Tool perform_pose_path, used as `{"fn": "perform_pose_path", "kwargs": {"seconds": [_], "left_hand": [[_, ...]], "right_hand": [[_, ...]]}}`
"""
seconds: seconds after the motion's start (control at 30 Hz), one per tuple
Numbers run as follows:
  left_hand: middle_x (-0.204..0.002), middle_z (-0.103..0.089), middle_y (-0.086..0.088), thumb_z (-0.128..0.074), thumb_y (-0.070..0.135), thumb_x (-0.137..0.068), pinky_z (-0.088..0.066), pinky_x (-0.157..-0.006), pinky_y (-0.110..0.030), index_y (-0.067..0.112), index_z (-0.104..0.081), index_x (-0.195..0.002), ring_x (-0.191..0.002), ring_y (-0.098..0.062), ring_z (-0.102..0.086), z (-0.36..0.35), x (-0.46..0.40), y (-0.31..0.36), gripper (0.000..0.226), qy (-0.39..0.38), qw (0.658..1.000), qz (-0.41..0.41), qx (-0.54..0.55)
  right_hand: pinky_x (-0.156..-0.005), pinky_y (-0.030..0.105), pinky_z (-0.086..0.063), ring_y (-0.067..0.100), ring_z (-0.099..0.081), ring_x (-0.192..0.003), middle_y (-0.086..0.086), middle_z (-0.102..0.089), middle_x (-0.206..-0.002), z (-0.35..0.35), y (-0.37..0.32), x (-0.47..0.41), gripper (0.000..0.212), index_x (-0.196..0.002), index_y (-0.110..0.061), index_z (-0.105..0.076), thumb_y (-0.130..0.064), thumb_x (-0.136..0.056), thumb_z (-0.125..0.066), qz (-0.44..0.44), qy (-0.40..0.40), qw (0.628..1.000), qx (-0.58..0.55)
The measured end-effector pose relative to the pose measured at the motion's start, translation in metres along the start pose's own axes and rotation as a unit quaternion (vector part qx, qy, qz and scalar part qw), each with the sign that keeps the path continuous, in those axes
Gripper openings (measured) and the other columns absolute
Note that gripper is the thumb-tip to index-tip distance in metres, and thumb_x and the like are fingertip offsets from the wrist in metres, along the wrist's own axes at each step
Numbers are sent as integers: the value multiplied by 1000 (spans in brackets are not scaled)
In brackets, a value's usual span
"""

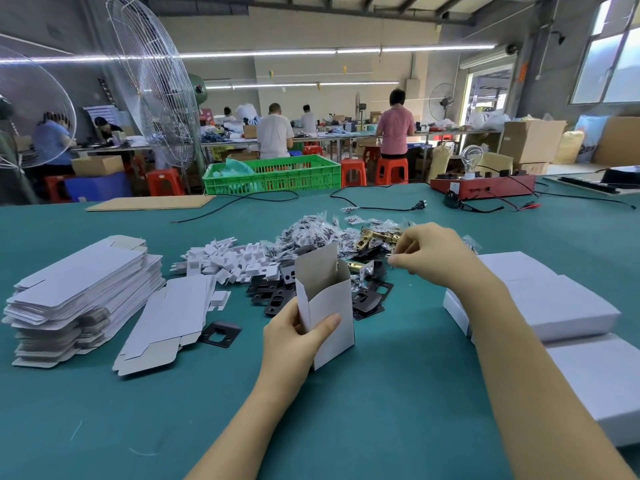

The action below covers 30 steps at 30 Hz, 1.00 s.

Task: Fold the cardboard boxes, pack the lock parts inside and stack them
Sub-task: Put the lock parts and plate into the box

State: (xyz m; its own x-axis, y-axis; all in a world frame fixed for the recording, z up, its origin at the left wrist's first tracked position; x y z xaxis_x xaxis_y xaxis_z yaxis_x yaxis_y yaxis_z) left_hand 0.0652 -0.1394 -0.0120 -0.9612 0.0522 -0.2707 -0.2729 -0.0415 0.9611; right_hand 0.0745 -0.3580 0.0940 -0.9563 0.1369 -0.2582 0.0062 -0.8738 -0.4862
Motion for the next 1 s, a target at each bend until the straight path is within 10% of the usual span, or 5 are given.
{"fn": "perform_pose_path", "kwargs": {"seconds": [0.23,0.47,1.0], "left_hand": [[-89,-75,15,-81,15,-79,-58,-83,-44,38,-70,-89,-86,-12,-70,1,-2,-3,27,1,1000,-2,-5],[-90,-74,14,-81,15,-79,-58,-79,-38,41,-71,-86,-85,-10,-70,3,-4,-4,28,-1,1000,-5,-2],[-89,-74,16,-80,15,-80,-60,-73,-30,36,-68,-91,-83,-6,-70,3,-5,-5,26,0,1000,7,25]], "right_hand": [[-100,32,-38,26,-40,-126,6,-26,-145,-91,9,-4,81,-147,-20,-29,-32,-81,-73,22,-103,994,-32],[-74,20,-41,15,-56,-89,-1,-60,-94,-112,26,-10,25,-108,-18,-67,-12,-84,-64,14,-115,993,1],[-79,30,-52,20,-62,-89,7,-66,-104,-42,-18,-3,28,-111,-10,-64,-23,-86,-67,21,-16,1000,8]]}}
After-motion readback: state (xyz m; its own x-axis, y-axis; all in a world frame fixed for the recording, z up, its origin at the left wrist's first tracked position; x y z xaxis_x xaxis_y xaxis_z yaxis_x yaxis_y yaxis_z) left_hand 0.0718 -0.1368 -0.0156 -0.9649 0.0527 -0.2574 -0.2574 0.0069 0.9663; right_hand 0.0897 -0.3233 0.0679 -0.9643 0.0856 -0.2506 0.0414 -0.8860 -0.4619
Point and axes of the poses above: each hand's wrist, its own x-axis away from the middle knuckle, its own z-axis out of the back of the hand, y = z × x, the point moved 9 cm from there along -x, towards the middle knuckle
